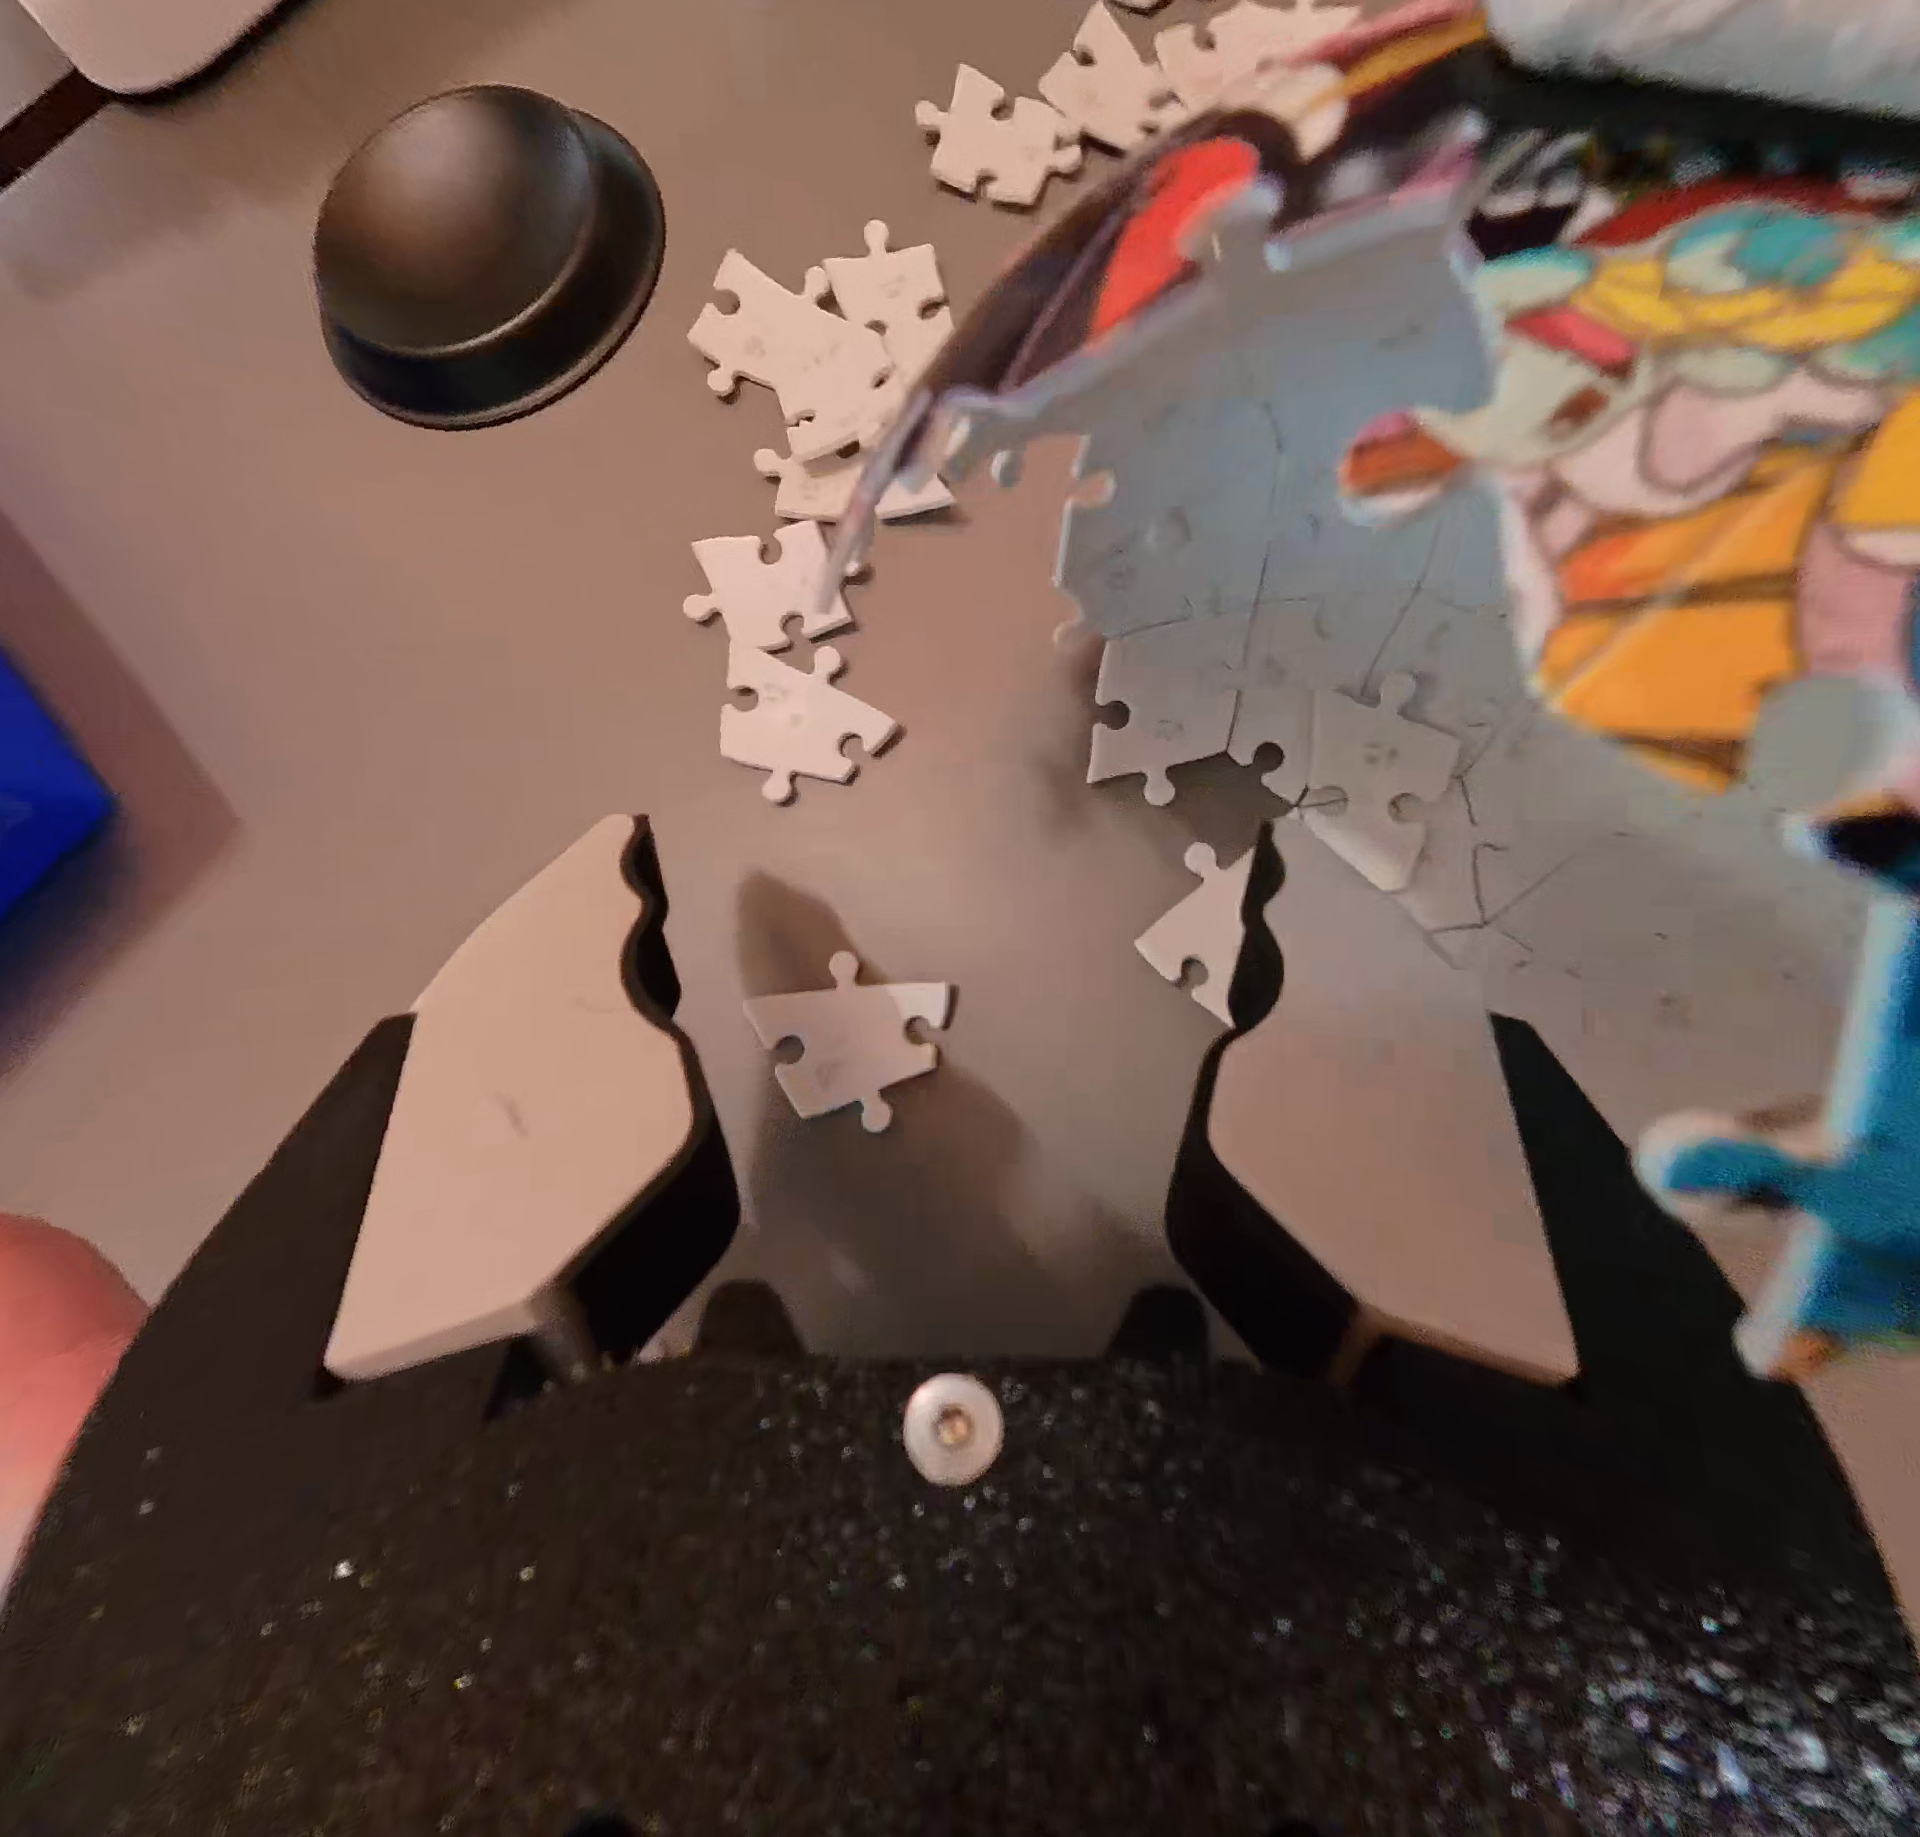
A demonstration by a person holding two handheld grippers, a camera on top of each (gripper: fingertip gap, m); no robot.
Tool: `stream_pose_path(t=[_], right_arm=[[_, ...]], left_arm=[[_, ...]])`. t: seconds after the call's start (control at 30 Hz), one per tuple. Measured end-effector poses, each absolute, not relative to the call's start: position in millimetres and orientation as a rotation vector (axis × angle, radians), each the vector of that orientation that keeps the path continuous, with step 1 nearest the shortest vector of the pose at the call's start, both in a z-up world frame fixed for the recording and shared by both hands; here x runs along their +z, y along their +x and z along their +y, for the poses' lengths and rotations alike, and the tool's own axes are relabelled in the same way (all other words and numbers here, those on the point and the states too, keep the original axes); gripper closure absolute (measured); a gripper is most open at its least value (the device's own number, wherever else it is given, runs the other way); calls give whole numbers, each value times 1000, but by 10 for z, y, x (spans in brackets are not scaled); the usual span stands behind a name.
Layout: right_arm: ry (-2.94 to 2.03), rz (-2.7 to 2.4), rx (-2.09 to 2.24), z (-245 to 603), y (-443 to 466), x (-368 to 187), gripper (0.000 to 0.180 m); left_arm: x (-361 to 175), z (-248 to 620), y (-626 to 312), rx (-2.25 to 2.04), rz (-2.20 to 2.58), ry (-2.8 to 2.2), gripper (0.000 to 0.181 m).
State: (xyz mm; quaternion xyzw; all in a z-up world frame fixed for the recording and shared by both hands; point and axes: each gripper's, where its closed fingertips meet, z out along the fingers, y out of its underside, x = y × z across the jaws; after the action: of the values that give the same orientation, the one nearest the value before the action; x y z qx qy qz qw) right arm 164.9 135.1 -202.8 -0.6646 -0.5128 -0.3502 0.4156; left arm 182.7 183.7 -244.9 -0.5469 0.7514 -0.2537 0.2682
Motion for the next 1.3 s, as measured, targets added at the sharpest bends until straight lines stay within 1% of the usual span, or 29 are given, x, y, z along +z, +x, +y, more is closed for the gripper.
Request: stream_pose_path(t=[0.13, 0.3, 0.83, 0.97, 1.13, 1.3], right_arm=[[-1663, -1289, -878, 1353, 1634, -2023, 52], [-1662, -1279, -874, 1353, 1646, -2023, 52], [-1645, -1254, -859, 1365, 1646, -2023, 51], [-1640, -1261, -867, 1363, 1636, -2021, 51], [-1635, -1253, -862, 1363, 1636, -2019, 51], [-1629, -1240, -851, 1362, 1644, -2019, 51]], left_arm=[[-2431, 1882, 1829, -784, 1990, -1543, 77], [-2584, 1853, 1806, -767, 2092, -1553, 76], [-2613, 1799, 1859, -751, 2136, -1525, 75], [-2489, 1664, 1868, -963, 2100, -1571, 76], [-2558, 1688, 1822, -779, 2160, -1497, 76], [-2543, 1586, 1799, -812, 2188, -1468, 75]])
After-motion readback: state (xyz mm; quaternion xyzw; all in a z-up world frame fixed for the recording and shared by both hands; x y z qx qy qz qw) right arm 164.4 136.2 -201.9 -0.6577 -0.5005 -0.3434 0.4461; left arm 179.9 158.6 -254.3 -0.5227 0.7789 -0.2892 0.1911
